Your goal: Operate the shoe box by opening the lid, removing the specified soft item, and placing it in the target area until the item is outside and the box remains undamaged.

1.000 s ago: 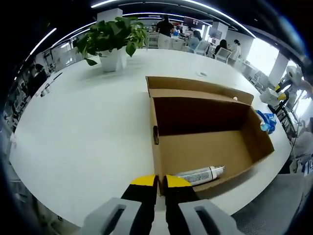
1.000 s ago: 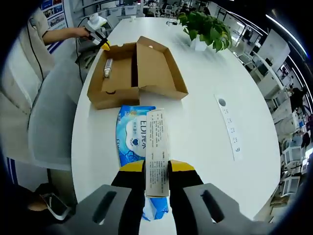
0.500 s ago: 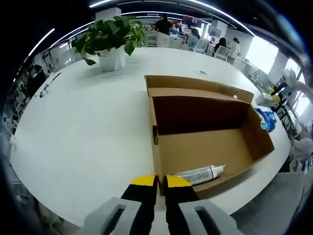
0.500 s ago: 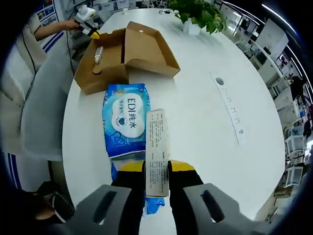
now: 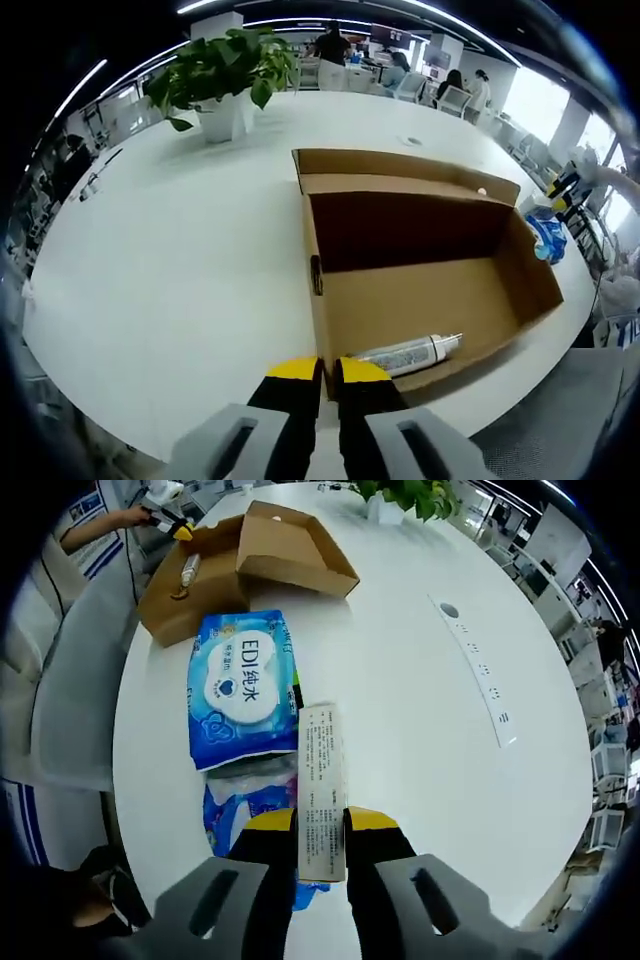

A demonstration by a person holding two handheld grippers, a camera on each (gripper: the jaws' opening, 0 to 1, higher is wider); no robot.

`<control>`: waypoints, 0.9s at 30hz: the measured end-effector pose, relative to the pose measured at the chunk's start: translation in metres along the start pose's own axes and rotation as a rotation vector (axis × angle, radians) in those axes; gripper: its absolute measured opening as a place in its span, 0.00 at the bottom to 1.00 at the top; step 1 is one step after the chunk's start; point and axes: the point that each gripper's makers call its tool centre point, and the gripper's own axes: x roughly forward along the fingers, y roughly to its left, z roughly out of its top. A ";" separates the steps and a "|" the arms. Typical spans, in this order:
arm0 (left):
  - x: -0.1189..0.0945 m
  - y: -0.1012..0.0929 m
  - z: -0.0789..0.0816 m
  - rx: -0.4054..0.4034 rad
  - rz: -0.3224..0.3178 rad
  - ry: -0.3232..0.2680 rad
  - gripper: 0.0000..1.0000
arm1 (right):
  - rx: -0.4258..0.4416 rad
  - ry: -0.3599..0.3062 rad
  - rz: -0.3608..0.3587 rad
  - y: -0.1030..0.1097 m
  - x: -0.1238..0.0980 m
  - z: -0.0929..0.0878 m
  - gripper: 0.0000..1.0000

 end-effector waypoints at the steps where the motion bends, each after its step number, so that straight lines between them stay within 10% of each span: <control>1: 0.000 0.000 0.000 0.001 0.001 0.001 0.05 | -0.002 0.005 0.001 0.000 0.001 -0.002 0.15; 27: -0.001 -0.001 0.000 0.011 -0.001 0.016 0.05 | -0.180 0.137 -0.020 -0.004 0.009 -0.028 0.15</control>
